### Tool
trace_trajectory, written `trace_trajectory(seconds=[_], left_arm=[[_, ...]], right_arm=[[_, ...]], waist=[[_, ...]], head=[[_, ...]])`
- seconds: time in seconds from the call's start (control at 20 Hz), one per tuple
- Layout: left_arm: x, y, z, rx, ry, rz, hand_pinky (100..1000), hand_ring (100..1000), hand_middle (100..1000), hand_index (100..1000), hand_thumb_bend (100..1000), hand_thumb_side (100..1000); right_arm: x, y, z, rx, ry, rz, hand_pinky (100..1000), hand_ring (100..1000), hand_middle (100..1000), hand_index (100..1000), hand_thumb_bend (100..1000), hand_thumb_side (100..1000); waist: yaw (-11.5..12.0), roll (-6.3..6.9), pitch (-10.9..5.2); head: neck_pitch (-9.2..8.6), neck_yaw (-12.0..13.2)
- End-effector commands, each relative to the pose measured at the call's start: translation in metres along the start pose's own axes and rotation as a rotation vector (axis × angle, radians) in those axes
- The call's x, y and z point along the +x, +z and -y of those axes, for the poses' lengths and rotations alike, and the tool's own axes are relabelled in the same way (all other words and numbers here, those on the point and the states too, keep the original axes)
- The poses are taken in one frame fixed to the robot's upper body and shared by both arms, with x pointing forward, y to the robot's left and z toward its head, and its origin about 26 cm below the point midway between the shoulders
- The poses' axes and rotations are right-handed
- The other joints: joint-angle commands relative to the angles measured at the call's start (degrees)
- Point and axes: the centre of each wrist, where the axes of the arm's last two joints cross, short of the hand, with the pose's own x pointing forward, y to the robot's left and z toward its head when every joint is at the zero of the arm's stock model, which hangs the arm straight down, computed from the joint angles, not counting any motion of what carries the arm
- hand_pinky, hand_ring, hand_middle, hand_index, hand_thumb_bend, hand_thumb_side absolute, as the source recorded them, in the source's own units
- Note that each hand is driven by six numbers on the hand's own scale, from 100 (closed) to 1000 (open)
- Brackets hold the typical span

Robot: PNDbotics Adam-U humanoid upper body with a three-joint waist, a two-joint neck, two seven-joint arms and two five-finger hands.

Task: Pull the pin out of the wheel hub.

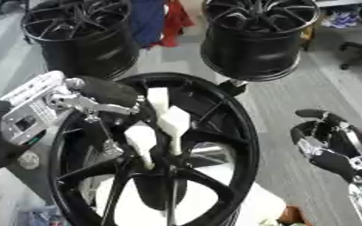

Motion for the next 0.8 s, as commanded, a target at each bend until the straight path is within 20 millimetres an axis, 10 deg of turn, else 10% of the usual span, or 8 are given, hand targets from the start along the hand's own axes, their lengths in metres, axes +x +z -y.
trace_trajectory(seconds=[0.05,0.4,0.8], left_arm=[[-0.003,0.014,-0.018,-0.131,-0.132,0.098,462,483,488,656,127,134],[0.001,0.053,-0.053,0.010,-0.098,0.047,451,461,455,624,106,131],[-0.007,0.168,-0.068,0.203,-0.027,-0.252,467,467,464,643,124,115]], right_arm=[[0.005,-0.003,0.006,0.002,0.019,0.017,646,641,755,721,265,100],[0.005,-0.002,0.007,-0.004,0.020,0.013,647,640,754,722,265,100],[0.003,0.000,0.008,-0.021,0.019,0.006,647,640,754,722,263,100]], waist=[[0.09,-0.20,-0.68],[0.30,-0.27,-0.83],[1.36,-0.44,-0.83]], head=[[-0.24,-0.12],[-0.38,-0.35],[-0.57,-0.88]])
